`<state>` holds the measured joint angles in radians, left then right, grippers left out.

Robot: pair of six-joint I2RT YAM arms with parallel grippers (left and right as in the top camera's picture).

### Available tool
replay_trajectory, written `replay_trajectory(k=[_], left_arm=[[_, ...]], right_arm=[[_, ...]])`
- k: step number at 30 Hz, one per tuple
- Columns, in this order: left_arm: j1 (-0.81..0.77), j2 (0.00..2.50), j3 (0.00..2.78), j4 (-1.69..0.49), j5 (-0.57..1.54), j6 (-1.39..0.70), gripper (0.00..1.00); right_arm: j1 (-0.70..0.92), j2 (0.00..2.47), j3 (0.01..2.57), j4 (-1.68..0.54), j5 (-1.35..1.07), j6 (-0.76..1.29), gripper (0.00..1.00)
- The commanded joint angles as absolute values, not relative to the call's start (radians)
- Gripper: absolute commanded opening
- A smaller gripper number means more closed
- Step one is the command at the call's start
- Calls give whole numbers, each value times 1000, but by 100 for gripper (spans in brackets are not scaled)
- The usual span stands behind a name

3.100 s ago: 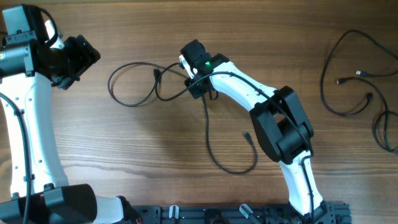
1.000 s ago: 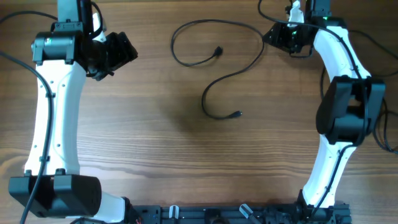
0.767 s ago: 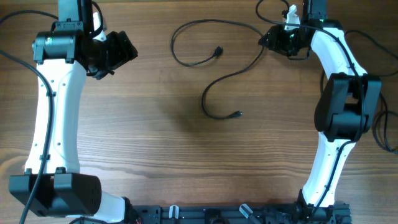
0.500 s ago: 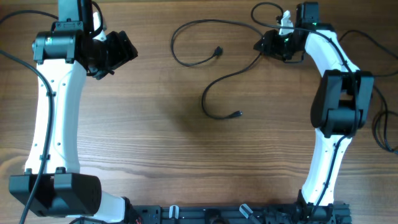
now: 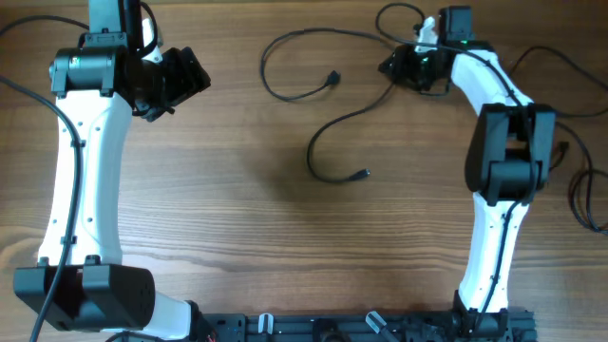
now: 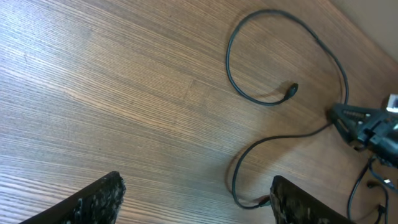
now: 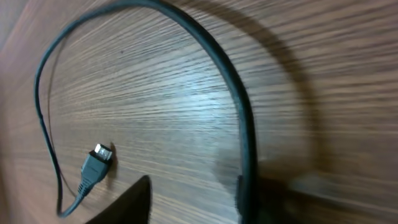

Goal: Untangle cables

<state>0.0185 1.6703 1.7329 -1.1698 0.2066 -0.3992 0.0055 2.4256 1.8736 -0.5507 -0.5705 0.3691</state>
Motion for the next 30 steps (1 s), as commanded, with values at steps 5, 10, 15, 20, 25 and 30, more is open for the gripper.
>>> replay_trajectory(k=[5,10,15,20,25,30], left_arm=[[15,1680,1731,-1167,212,-401,78],[15,1680,1731,-1167,212,-402,82],[15,1680,1731,-1167,212,-402,85],[15,1680,1731,-1167,212,-402,86],[15,1680,1731,-1166,212,-402,86],[15,1680,1731,-1161,212,-402,85]], right_arm=[[15,2422,1875,-576,-539,418,4],[13,2255,1894,-638,-466,344,4],[2,1993,1900,-599,-282,345,4],[-43,1808,1900,-495,88,421,4],[-158,1765,1900,-375,230,487,4],[-284,1801,1900,-326,247,580,4]])
